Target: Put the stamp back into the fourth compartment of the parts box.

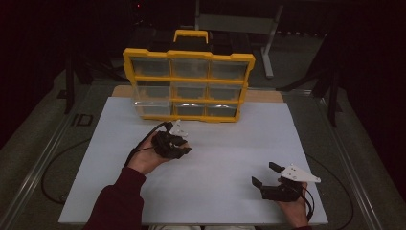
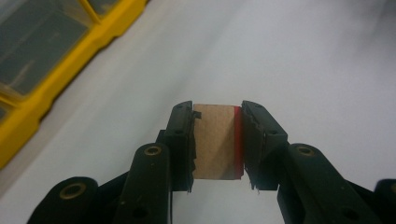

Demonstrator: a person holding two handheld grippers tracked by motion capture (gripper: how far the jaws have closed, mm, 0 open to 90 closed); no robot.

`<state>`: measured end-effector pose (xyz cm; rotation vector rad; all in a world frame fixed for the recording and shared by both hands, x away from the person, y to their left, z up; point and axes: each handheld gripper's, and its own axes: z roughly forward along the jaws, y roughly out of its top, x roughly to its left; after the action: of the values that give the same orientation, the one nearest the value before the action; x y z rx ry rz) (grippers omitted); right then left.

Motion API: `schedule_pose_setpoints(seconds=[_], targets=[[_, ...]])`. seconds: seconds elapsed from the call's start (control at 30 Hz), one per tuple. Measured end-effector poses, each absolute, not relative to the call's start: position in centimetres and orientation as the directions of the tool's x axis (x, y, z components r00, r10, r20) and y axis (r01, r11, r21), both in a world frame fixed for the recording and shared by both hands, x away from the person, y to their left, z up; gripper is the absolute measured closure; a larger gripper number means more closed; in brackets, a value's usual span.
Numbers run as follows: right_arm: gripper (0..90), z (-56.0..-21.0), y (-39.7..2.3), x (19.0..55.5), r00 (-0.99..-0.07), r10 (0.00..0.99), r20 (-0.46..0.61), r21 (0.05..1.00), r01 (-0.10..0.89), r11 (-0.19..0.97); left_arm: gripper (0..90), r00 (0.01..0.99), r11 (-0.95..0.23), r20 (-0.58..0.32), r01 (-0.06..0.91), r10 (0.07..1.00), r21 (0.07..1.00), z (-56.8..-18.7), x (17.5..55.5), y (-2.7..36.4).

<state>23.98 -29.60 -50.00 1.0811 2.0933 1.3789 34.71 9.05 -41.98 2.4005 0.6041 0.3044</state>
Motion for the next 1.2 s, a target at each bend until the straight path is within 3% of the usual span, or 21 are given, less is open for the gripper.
schedule_pose_setpoints(seconds=[1.2], targets=[[8.9, -50.1, -29.5, 24.0, -0.623, 0.778, 0.08, 0.897, 0.385, 0.216, 66.4, 0.831, -0.622, 0.067, 0.357, 0.552, 0.697, -37.4, 36.4, 10.6]])
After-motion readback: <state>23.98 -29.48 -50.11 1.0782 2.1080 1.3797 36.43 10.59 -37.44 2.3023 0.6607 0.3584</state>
